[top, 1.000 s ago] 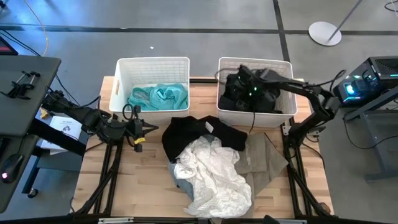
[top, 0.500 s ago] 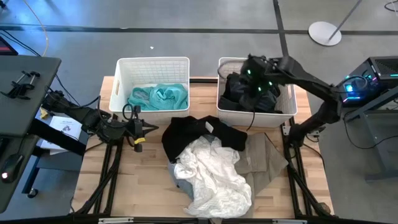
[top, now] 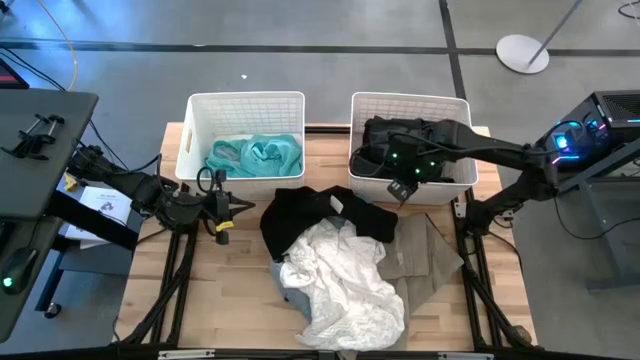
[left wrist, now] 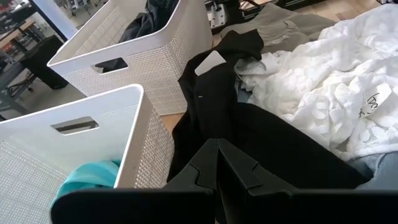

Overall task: Sort clothes
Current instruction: Put the dark blue shorts into the right white laundry bin

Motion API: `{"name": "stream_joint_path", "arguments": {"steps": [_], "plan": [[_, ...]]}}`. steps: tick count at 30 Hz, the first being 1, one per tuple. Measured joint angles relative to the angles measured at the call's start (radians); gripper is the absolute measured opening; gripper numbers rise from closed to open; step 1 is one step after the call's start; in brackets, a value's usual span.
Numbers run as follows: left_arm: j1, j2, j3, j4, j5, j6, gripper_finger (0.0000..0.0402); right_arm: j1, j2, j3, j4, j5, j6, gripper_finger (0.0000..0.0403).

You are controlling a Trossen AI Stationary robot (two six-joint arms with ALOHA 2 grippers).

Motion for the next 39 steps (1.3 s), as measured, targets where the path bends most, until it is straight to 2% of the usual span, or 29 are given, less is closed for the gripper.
{"name": "stream_joint_path", "arguments": {"steps": [4, 7, 16, 20, 25, 31, 35, 39], "plan": [[0.000, 0.000, 0.000, 0.000, 0.000, 0.001, 0.0000, -0.028, 0.001, -0.028, -0.004, -0.003, -0.005, 0.0139], [0.000, 0.000, 0.000, 0.000, 0.000, 0.001, 0.0000, -0.035, 0.001, -0.024, -0.004, -0.005, -0.023, 0.0121], [0.000, 0.000, 0.000, 0.000, 0.000, 0.001, 0.0000, -0.034, 0.000, 0.106, -0.026, -0.013, -0.088, 0.0011], [0.000, 0.000, 0.000, 0.000, 0.000, 0.001, 0.0000, -0.034, 0.000, 0.158, -0.026, 0.008, -0.101, 0.0010], [0.000, 0.000, 0.000, 0.000, 0.000, 0.001, 0.0000, -0.034, 0.000, 0.196, -0.030, 0.137, -0.099, 0.0003], [0.000, 0.000, 0.000, 0.000, 0.000, 0.001, 0.0000, -0.036, 0.000, 0.212, -0.030, 0.478, -0.011, 0.0002], [0.000, 0.000, 0.000, 0.000, 0.000, 0.001, 0.0000, -0.065, 0.006, 0.194, -0.028, 0.500, -0.002, 0.0001], [0.000, 0.000, 0.000, -0.001, 0.000, 0.001, 0.0000, -0.121, 0.007, 0.077, 0.007, 0.480, -0.023, 0.0001]]}}
